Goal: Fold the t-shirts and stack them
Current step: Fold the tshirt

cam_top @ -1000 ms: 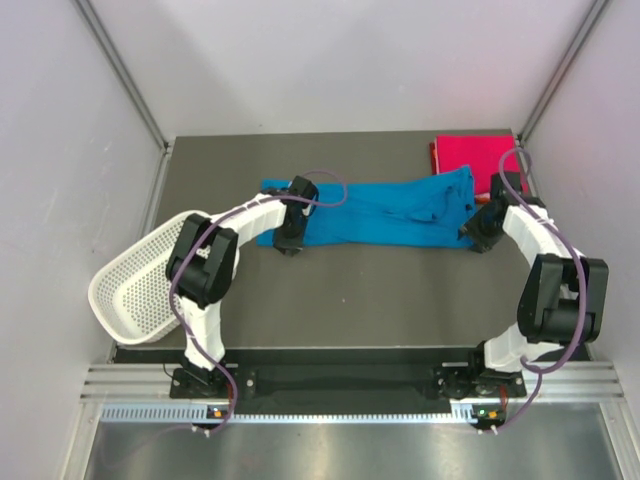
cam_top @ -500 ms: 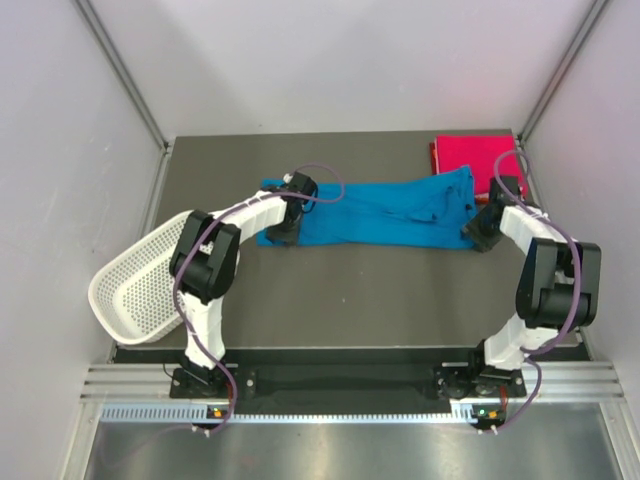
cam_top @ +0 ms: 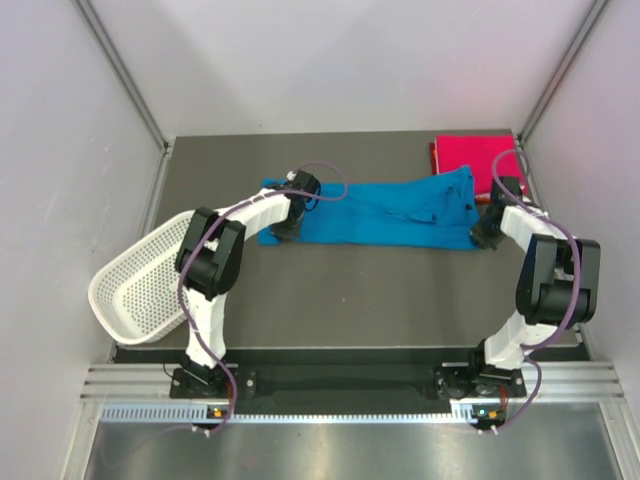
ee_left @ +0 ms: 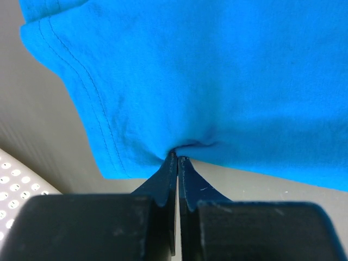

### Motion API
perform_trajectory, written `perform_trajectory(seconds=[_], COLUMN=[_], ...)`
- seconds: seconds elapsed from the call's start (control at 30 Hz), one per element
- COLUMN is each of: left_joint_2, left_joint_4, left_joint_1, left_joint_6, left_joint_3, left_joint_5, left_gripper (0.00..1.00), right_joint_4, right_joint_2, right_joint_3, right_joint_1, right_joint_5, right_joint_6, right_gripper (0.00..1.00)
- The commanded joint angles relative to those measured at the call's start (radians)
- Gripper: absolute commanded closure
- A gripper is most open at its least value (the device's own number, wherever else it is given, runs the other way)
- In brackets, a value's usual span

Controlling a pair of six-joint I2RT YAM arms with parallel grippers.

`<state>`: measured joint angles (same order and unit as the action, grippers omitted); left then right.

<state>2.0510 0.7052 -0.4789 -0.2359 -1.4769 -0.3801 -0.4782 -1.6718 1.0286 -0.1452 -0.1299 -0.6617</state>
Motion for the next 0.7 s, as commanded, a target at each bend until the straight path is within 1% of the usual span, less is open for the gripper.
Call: perform_trajectory(seconds=[0.0, 0.03, 0.13, 0.27, 0.5, 0.67], left_joint_2=[-0.021, -0.026, -0.045, -0.077, -0.127, -0.166], left_joint_4=[0.028, 0.031, 0.036, 0.039, 0.066, 0.073], left_joint_1=[-0.010, -0.012, -0.020, -0.024, -0.055, -0.086], left_joint_6=[0.003, 0.004, -0.002, -0.005, -0.011, -0.020], left_joint_3=[0.016, 0.024, 0.052, 0.081, 0.098, 0.144], left_joint_5=[0.010, 0.018, 0.004, -0.009, 0.024, 0.027], left_gripper=[1.00, 1.00, 1.00, 1.00, 1.00, 1.00], right_joint_4=[0.032, 0.032, 0.032, 0.032, 0.007, -0.029], right_joint_2=[0.001, 0.001, -0.002, 0.041, 0.099, 0.164], right_joint_3=[0.004, 0.004, -0.001, -0.028, -0.058, -0.082], right_joint_1=[-0.022, -0.024, -0.027, -0.036, -0.057, -0.106], right_joint_5=[-0.060, -0.059, -0.053, -0.066, -0.073, -0.079], right_joint_6=[0.028, 0.030, 0.033, 0.034, 0.050, 0.069], right_gripper=[0.93, 1.00, 1.00, 1.00, 1.00, 1.00])
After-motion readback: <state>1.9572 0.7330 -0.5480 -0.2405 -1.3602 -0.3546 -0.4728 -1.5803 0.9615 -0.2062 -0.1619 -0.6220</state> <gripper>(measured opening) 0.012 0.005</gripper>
